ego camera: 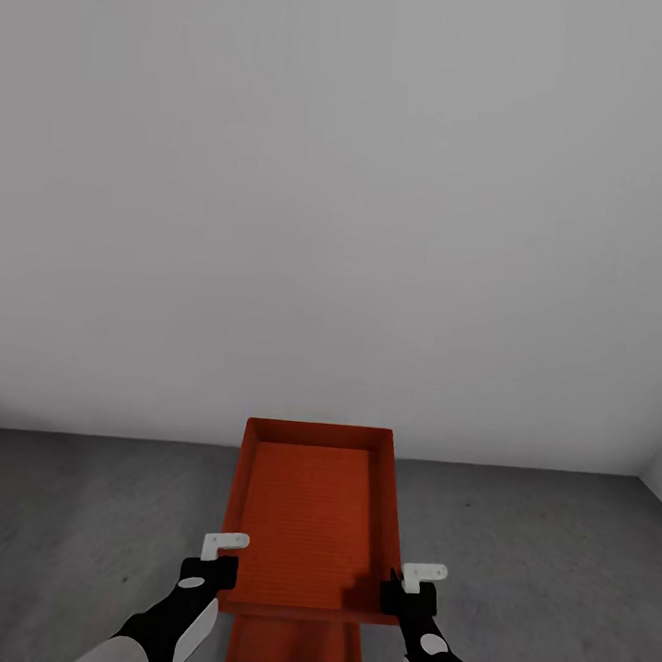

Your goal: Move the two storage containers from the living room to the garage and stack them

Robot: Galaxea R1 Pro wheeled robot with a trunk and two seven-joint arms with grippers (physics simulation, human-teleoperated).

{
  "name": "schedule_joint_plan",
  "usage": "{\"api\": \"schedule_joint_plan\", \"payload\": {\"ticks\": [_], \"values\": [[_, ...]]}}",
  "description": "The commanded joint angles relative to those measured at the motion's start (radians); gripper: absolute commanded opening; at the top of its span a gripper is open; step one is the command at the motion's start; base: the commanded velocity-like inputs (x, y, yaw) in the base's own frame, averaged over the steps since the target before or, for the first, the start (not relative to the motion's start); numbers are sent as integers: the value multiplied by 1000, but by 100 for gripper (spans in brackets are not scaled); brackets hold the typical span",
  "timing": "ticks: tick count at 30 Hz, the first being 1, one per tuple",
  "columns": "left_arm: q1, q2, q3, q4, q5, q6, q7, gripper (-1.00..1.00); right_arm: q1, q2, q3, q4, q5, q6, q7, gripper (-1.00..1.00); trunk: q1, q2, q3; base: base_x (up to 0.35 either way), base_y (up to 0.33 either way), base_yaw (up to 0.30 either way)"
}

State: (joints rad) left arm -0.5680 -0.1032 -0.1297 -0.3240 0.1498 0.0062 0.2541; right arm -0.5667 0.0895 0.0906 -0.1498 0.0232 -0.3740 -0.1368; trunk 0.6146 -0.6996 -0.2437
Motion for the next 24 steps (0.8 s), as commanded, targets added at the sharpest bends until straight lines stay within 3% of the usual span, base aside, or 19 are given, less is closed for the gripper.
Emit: {"api": "schedule_joint_plan", "payload": {"ticks": [1,24], "values": [[-1,11,16,-1,7,1,11,-100,-1,-5,-33,-2,1,-3,-10,-100,0,-1,-3,0,0,0],[-1,10,16,-1,8,1,13,-100,-1,-5,-33,-1,1,-3,-10,-100,0,-1,-40,0,0,0]]}}
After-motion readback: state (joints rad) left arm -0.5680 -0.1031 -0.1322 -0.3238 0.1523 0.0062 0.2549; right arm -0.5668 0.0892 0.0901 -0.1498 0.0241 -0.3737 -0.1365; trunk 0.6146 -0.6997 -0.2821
